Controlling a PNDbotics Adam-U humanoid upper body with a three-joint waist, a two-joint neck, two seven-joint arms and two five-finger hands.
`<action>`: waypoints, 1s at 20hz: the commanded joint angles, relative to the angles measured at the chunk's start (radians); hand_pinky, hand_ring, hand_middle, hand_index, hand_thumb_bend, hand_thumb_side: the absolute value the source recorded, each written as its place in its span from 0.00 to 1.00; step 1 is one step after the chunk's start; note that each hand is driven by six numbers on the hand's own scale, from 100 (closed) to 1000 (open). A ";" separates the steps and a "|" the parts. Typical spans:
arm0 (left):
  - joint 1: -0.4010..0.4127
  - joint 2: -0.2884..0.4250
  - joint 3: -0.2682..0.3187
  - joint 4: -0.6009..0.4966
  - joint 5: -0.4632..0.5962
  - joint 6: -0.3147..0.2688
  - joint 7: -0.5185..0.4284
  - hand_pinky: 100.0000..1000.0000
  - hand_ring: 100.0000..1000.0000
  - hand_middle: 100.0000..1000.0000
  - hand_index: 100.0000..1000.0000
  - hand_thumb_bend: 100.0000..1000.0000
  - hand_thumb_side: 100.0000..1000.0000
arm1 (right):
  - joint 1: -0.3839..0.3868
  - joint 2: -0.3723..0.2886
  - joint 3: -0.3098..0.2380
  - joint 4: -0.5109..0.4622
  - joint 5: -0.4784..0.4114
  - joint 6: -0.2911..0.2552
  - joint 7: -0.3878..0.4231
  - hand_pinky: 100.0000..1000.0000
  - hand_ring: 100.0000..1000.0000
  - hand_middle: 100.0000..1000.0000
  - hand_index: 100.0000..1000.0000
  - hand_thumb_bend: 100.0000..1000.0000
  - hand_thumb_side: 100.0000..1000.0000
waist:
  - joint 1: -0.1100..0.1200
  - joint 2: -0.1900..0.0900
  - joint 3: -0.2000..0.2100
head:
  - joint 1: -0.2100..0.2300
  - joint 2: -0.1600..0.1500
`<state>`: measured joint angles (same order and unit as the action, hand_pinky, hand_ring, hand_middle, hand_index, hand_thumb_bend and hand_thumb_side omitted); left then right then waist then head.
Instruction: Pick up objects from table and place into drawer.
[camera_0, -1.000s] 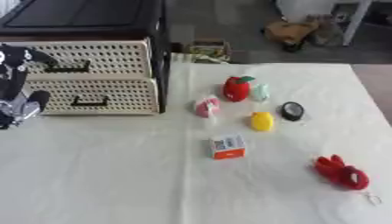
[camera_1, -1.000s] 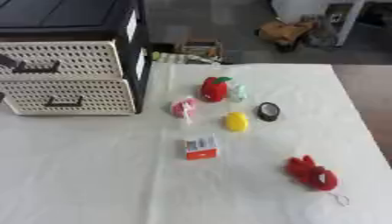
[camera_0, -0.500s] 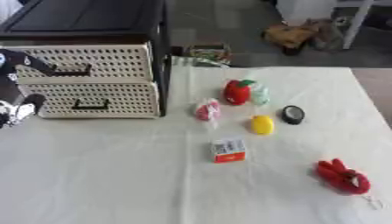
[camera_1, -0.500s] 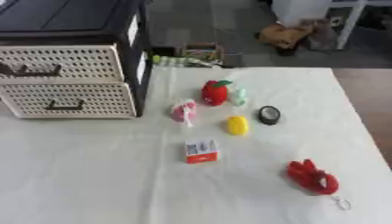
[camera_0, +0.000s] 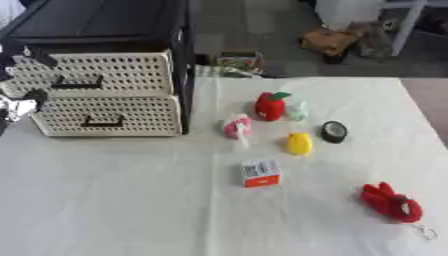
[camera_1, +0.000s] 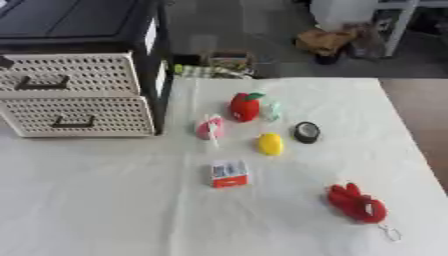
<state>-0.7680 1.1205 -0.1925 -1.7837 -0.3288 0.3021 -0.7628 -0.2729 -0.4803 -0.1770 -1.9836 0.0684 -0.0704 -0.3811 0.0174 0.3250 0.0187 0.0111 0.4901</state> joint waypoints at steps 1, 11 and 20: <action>-0.035 0.004 -0.001 0.024 -0.030 -0.014 -0.019 0.00 0.00 0.00 0.92 0.01 0.34 | -0.008 -0.016 -0.004 -0.016 -0.004 -0.001 0.003 0.70 0.46 0.43 0.71 0.00 0.68 | 0.004 -0.017 -0.002 | 0.001 -0.004; -0.070 -0.045 -0.038 0.104 -0.080 -0.018 -0.027 0.00 0.00 0.00 0.94 0.01 0.34 | -0.009 -0.012 -0.008 -0.016 -0.005 0.000 0.001 0.70 0.46 0.43 0.71 0.00 0.68 | 0.008 -0.006 -0.012 | 0.004 -0.009; -0.082 -0.067 -0.053 0.125 -0.125 -0.009 -0.005 0.00 0.00 0.00 0.92 0.01 0.34 | -0.011 -0.009 -0.010 -0.016 -0.004 0.000 0.002 0.70 0.46 0.43 0.71 0.00 0.68 | 0.009 0.008 -0.018 | 0.010 -0.017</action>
<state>-0.8297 1.0341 -0.2538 -1.6579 -0.4415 0.2907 -0.7749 -0.2731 -0.4760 -0.1779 -1.9836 0.0681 -0.0689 -0.3797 0.0254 0.3507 0.0006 0.0166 0.4845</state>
